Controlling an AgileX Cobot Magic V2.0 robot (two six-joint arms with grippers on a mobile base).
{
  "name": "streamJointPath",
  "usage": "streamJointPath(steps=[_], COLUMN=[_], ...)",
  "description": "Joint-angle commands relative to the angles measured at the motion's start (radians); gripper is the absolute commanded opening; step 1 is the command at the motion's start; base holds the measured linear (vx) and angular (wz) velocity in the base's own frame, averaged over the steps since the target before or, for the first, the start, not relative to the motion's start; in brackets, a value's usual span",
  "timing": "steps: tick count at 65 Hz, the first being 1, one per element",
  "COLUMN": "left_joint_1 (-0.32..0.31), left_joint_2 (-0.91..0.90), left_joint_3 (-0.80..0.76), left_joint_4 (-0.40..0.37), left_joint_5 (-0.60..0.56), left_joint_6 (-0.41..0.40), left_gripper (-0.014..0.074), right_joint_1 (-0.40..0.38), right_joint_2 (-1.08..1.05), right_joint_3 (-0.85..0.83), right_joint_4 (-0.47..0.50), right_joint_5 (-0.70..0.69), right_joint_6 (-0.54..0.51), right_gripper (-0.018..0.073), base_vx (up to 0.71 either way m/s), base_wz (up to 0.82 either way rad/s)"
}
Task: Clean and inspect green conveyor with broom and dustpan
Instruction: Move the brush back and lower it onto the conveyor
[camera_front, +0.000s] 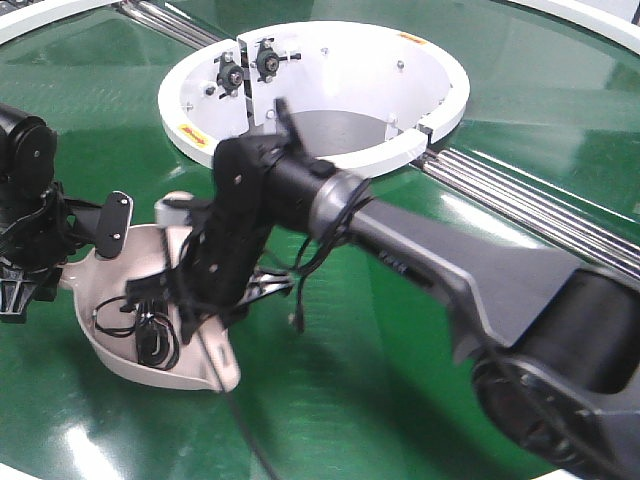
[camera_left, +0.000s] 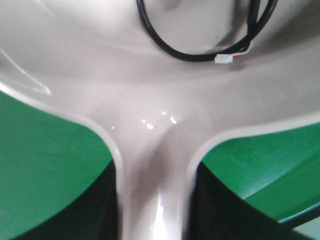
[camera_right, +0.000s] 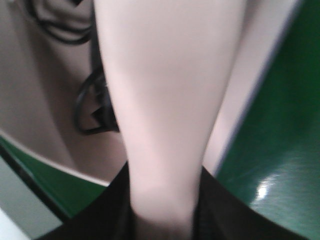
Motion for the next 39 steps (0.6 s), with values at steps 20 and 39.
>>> streamJointPath(steps=[20,39], left_joint_1=[-0.006,-0.006], left_joint_2=[-0.047,-0.047], left_joint_3=[-0.025,-0.025], left_joint_4=[0.002,0.002], left_joint_5=[-0.008,-0.008], left_joint_6=[-0.012,-0.012], left_gripper=[-0.0006,-0.0006], right_joint_1=[-0.230,-0.435], right_joint_2=[-0.346,-0.511], right_joint_3=[0.263,0.558], right_joint_4=[-0.159,-0.193], right_joint_5=[0.051,0.051], right_joint_6=[-0.099,-0.266], right_gripper=[-0.0004,-0.0004], base_vx=[0.00,0.00], base_wz=[0.00,0.00])
